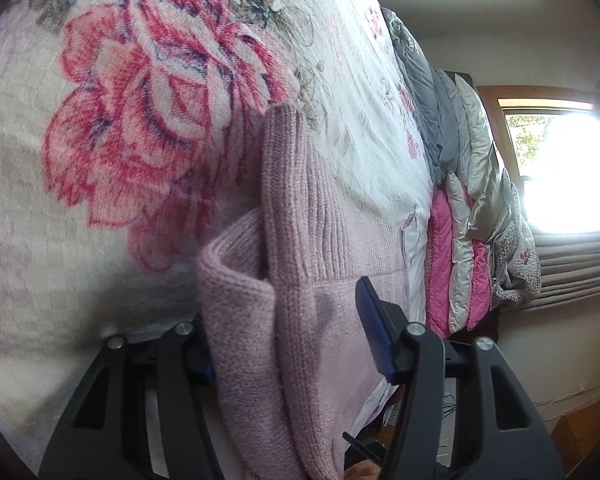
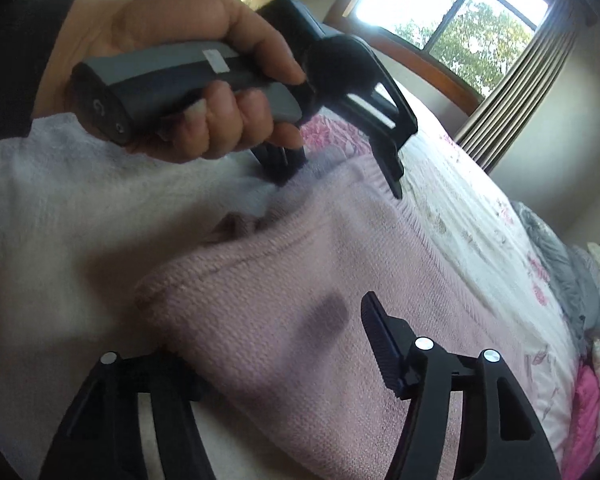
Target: Fold small clothes
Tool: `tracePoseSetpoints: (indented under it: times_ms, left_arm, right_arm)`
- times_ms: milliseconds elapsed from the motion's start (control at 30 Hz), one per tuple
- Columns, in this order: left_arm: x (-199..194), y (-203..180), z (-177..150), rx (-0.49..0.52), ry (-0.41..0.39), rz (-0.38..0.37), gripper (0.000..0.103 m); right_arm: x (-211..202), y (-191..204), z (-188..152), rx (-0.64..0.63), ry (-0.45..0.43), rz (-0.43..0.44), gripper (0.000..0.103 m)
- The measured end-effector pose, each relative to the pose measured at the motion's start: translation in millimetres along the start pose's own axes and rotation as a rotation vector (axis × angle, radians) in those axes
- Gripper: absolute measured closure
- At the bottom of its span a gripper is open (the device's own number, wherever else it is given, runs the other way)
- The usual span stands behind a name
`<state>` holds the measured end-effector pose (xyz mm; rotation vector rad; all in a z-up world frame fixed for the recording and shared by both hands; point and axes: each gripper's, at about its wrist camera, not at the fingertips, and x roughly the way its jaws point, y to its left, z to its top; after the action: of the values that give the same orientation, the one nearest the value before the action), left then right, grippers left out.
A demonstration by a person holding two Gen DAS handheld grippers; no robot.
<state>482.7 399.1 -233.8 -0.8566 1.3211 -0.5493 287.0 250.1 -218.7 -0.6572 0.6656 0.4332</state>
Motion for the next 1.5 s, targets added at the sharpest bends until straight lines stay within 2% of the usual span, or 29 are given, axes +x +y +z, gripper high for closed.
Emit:
tracePoseSetpoints:
  times_ms: [67,133,167,200,233,300,400,733,967,1233,1500]
  left_arm:
    - [-1,0,0,-0.012,0.006,-0.006,0.050]
    - [-1,-1,0,-0.018,0.013,0.006,0.053]
    - [-1,-2,0,-0.026,0.016,0.012,0.054]
    - [-1,-2,1,-0.036,0.020,0.020,0.060]
    - [-1,-3,1,-0.049,0.020,0.032,0.069]
    - [-5,-2,0,-0.068,0.014,0.049,0.078]
    - [-12,-11,-4,-0.072,-0.007,0.074,0.081]
    - [-24,-91,-19,-0.010,-0.041,0.180,0.083]
    - [-17,-161,-30,0.058,-0.055,0.253,0.083]
    - [16,-222,-41,0.119,-0.051,0.320,0.084]
    - [64,-257,-53,0.148,-0.033,0.374,0.084]
  right_arm:
    - [-1,11,5,-0.031,-0.016,-0.045,0.042]
    - [-1,20,9,-0.054,-0.029,-0.074,0.049]
    - [-3,23,9,-0.059,-0.031,-0.079,0.056]
    - [-3,25,10,-0.057,-0.027,-0.074,0.065]
    - [-4,25,10,-0.044,-0.021,-0.062,0.069]
    - [-12,26,7,-0.014,-0.022,-0.054,0.077]
    - [-26,15,8,0.035,-0.032,-0.034,0.084]
    - [-82,-44,7,0.240,-0.072,0.004,0.089]
    - [-110,-101,-9,0.396,-0.108,0.033,0.091]
    - [-127,-149,-43,0.552,-0.133,0.048,0.091]
    - [-132,-186,-81,0.673,-0.133,0.056,0.092]
